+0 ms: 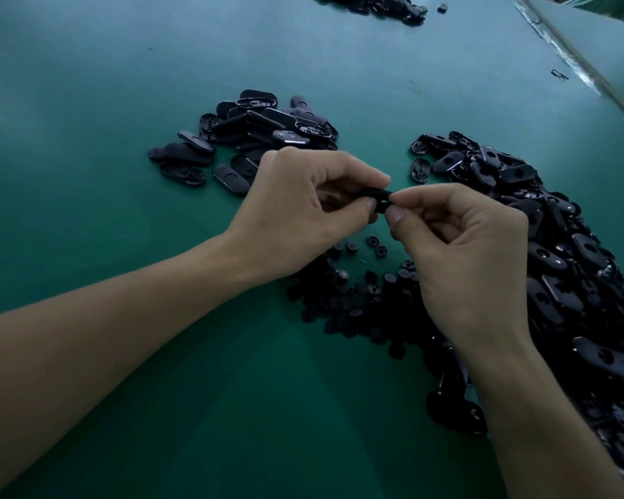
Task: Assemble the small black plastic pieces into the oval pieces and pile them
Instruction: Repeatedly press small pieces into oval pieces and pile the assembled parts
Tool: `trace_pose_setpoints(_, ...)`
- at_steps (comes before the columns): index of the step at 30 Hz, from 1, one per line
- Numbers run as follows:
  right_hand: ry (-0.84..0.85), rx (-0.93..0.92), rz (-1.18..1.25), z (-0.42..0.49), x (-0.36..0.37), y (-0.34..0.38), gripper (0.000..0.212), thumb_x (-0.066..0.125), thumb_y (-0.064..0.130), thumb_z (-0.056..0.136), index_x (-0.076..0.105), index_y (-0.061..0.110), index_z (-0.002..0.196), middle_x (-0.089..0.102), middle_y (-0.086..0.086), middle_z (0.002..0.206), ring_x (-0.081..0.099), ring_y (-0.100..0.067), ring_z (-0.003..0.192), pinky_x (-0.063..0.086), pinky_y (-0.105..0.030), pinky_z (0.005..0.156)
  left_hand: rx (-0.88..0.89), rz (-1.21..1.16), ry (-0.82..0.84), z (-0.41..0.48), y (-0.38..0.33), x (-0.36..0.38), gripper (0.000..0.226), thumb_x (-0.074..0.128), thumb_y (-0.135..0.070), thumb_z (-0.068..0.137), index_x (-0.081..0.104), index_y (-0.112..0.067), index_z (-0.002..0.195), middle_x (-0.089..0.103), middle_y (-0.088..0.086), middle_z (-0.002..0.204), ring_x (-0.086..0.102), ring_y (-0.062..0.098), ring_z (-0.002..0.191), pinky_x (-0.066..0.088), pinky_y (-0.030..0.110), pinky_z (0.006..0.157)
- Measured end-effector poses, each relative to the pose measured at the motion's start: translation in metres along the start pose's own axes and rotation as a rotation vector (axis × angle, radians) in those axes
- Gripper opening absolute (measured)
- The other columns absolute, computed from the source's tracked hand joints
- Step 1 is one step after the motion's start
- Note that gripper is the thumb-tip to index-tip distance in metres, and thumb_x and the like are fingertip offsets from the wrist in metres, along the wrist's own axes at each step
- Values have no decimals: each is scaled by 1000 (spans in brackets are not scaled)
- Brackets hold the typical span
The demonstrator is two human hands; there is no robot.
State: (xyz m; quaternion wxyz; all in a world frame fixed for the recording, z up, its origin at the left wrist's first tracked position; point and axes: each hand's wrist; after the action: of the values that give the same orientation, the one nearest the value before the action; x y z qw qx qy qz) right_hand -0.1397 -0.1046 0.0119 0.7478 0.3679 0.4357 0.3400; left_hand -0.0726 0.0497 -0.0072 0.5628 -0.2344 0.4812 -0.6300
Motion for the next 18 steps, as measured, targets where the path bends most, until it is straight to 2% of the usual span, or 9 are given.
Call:
trace_pose_setpoints(11, -17, -12, -101, -1, -1, 3, 24, 75, 14, 88, 67, 36, 83, 70, 12, 74, 70, -10, 72, 60, -34, 71, 19, 23, 18, -1, -1, 1, 23, 74, 1, 84, 76, -11, 103, 77, -1, 89, 75, 10, 78, 62, 30, 76)
trace_pose_setpoints(18, -10, -51, -182, -1, -1, 5, 22, 74, 14, 89, 67, 35, 86, 70, 16, 78, 69, -7, 72, 58, -28, 69, 59, 71, 5, -1, -1, 1, 22, 74, 1, 84, 77, -11, 102, 75, -5, 86, 73, 6, 74, 57, 19, 70)
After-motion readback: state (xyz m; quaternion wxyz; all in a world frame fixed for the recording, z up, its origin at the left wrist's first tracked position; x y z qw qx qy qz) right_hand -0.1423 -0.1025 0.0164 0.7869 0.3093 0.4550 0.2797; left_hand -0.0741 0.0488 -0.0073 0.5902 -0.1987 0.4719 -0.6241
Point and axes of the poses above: each hand's wrist, its own z-axis towards the middle knuckle, its own x-axis out of the palm, y = z × x
